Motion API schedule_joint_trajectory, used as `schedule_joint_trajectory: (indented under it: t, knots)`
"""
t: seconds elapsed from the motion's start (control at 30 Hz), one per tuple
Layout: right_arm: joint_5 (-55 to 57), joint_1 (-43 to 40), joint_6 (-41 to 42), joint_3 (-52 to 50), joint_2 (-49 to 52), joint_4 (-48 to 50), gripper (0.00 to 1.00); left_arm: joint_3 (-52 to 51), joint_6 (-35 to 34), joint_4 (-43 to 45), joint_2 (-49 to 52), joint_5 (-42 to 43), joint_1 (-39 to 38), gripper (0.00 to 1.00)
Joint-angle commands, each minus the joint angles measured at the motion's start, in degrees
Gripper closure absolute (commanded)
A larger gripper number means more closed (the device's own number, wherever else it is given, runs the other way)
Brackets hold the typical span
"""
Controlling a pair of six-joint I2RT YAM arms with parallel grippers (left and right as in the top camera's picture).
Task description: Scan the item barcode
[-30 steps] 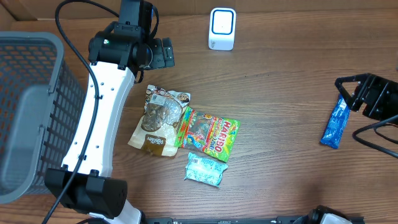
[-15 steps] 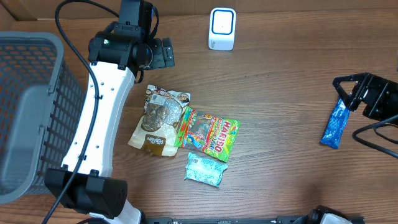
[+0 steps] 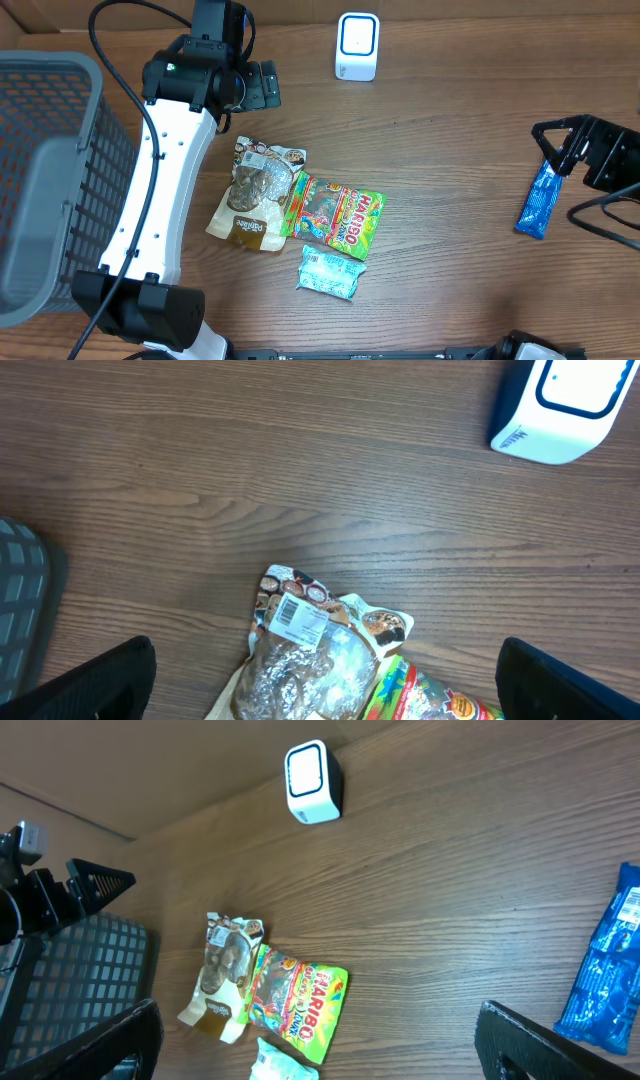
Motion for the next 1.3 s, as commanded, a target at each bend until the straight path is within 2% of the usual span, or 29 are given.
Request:
schedule_joint_trajectory:
  t: [0.0,0.47,1.27]
  knots:
    - [-0.48,0.33,-3.21,1.05,1.75,0.35,0.00,0.92,1.29,0.02,-0.85,-0.31,0.24,0.00]
    - [-0.48,3.67,-4.57,1.03,9.07,1.42,0.00,0.92,1.29,0.02,-0.85,-0.31,0.24,0.00]
    - [0.33,5.16,-4.52,1.03,9.64,1.60,0.00,0.92,1.29,0.02,-0.85,-0.33,0.24,0.00]
